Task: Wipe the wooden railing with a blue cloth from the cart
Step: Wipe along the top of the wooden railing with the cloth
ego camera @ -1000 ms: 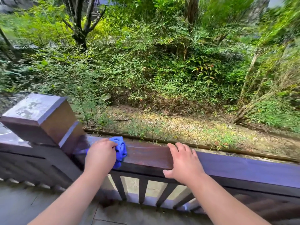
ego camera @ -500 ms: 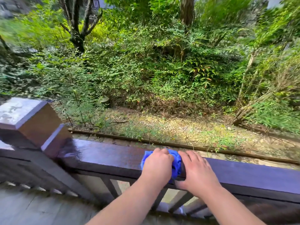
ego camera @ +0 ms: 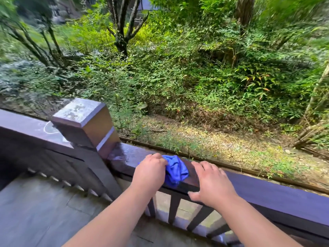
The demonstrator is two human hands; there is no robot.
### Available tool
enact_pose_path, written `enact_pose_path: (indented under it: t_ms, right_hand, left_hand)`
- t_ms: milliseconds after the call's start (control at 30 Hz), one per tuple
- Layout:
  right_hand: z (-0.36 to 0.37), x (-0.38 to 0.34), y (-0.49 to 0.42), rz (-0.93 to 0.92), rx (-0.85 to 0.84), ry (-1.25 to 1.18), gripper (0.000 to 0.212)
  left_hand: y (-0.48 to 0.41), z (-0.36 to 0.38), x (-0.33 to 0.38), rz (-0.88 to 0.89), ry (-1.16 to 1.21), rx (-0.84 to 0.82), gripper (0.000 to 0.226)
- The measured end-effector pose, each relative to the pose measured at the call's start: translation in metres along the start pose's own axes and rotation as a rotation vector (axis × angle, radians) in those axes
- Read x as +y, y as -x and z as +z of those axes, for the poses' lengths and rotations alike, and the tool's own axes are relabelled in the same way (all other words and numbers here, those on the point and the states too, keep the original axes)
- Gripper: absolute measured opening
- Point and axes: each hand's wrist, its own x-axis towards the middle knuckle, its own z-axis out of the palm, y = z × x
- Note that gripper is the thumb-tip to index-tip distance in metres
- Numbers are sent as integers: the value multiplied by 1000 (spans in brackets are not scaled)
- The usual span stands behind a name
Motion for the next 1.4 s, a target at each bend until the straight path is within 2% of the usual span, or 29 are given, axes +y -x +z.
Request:
enact_pose_path:
  t_ms: [133,267,400,567,733,967,1167,1400]
  right_hand:
    - [4,-23,-6,-30,26,10,104]
    - [6,-42,-10,-40,26,9,104]
    - [9,-55,-10,-49,38,7,103]
    - [10,-51,-4,-32,51,-22,102]
    - [4,-28,6,14,61,-42,101]
    - [-12,24,36,100,121,-54,101]
    - [-13,99,83,246,111,-63,101]
    - [-18,200,148,409,108,-95,103]
  left_hand:
    - [6,-19,-57,-169,-42,4,21]
    - [9,-39,-109,-317,-191,-54,27]
    - [11,-45,-113,-354,-275,-106,32]
    - [17,-44,-100,-388,-232,-113,30]
    - [27,-29,-39,-245,-105,-77,22]
    - [12,-7,55,-90,-84,-189,24]
    - [2,11,144,113,-17,-192,19]
    - [-5,44,259,269,11,-198,22]
